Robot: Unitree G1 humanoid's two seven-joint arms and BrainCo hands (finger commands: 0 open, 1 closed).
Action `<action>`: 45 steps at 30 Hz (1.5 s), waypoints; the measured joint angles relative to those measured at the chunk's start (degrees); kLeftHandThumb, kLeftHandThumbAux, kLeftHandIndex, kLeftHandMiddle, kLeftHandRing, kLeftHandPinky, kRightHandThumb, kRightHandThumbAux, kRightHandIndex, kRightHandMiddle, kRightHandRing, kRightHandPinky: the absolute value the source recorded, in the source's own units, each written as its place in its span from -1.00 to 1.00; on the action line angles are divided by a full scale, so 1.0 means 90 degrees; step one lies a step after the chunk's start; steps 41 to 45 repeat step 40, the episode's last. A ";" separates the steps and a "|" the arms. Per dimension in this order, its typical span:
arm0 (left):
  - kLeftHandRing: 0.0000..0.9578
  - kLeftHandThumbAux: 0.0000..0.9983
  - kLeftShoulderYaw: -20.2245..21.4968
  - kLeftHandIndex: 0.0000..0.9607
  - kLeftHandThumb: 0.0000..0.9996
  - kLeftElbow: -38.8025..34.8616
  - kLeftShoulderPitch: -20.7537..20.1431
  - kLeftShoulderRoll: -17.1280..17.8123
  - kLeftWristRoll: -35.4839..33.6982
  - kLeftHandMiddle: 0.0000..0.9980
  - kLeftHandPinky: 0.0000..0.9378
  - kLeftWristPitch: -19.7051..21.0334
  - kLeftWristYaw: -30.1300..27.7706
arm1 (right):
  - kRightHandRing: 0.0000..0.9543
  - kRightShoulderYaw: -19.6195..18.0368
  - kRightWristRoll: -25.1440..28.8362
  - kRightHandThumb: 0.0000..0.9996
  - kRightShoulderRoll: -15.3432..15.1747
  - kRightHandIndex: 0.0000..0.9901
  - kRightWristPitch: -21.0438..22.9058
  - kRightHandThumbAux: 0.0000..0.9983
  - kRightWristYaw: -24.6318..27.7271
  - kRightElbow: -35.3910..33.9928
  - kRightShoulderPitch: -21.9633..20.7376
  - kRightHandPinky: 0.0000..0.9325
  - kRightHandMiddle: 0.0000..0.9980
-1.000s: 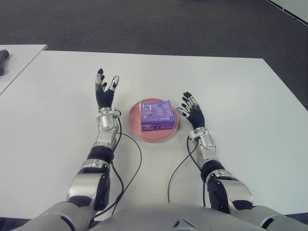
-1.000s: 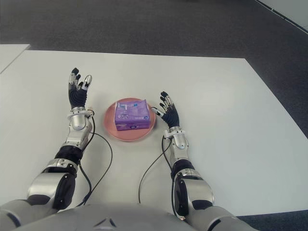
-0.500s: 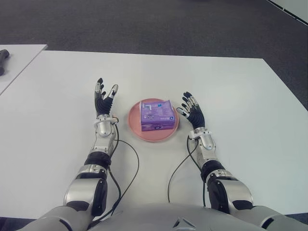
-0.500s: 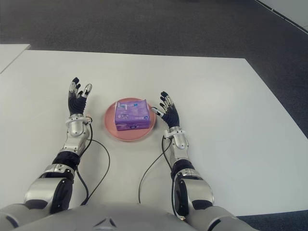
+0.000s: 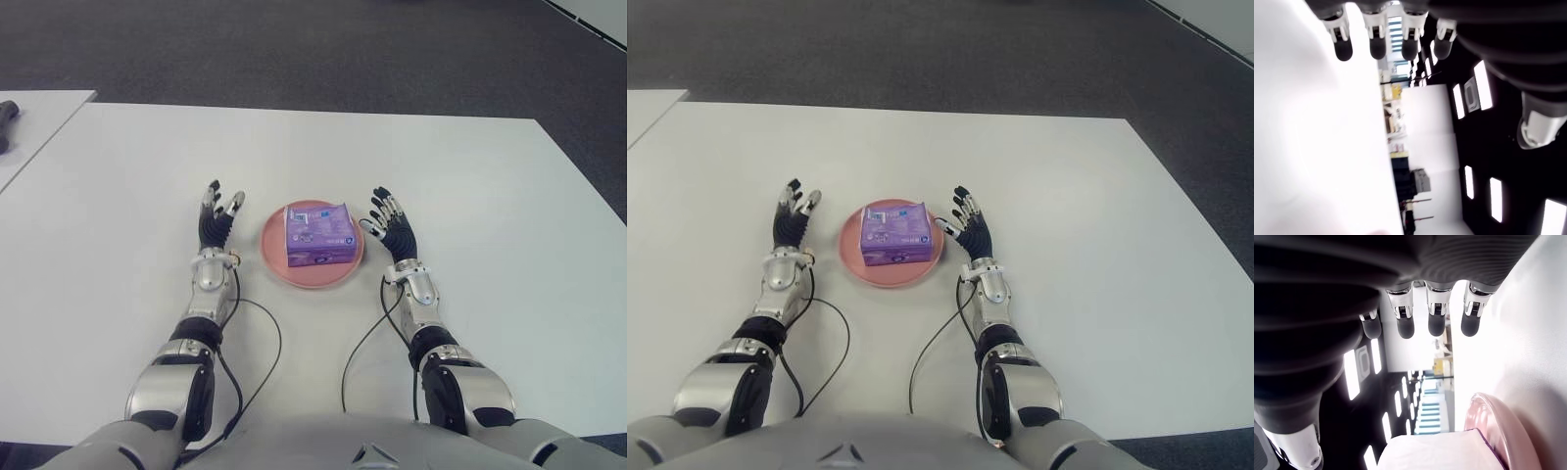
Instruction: Put the tissue paper into the plate.
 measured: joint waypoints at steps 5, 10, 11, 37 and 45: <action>-1.00 -0.12 -0.0027 -1.00 -1.00 0.0069 0.0015 -0.0058 -0.0002 -1.00 -1.00 -0.0159 -0.0174 | -0.97 0.0000 0.0001 -0.81 0.0000 -0.87 0.0005 0.41 0.0000 0.0001 0.0010 -0.88 -0.94; -1.00 -0.15 -0.0127 -1.00 -1.00 0.0008 0.0075 -0.0111 -0.0013 -1.00 -1.00 -0.0175 -0.0430 | -0.97 0.0000 0.0001 -0.81 0.0001 -0.87 0.0006 0.41 -0.0001 0.0001 0.0017 -0.88 -0.94; -1.00 -0.15 -0.0150 -1.00 -1.00 -0.0005 0.0085 -0.0121 -0.0025 -1.00 -1.00 -0.0169 -0.0491 | -0.97 0.0000 0.0001 -0.81 0.0002 -0.87 0.0006 0.41 -0.0001 0.0001 0.0017 -0.88 -0.94; -1.00 -0.29 -0.0485 -1.00 -1.00 0.0019 0.0204 -0.0102 -0.0039 -1.00 -1.00 -0.0247 -0.1555 | -0.97 0.0001 0.0001 -0.81 0.0000 -0.87 0.0007 0.41 -0.0009 0.0008 0.0029 -0.88 -0.94; -1.00 -0.30 -0.0485 -1.00 -1.00 0.0218 0.0139 -0.0104 -0.0036 -1.00 -1.00 -0.0362 -0.1555 | -0.97 0.0001 0.0001 -0.81 -0.0001 -0.87 0.0007 0.41 -0.0011 0.0010 0.0037 -0.88 -0.94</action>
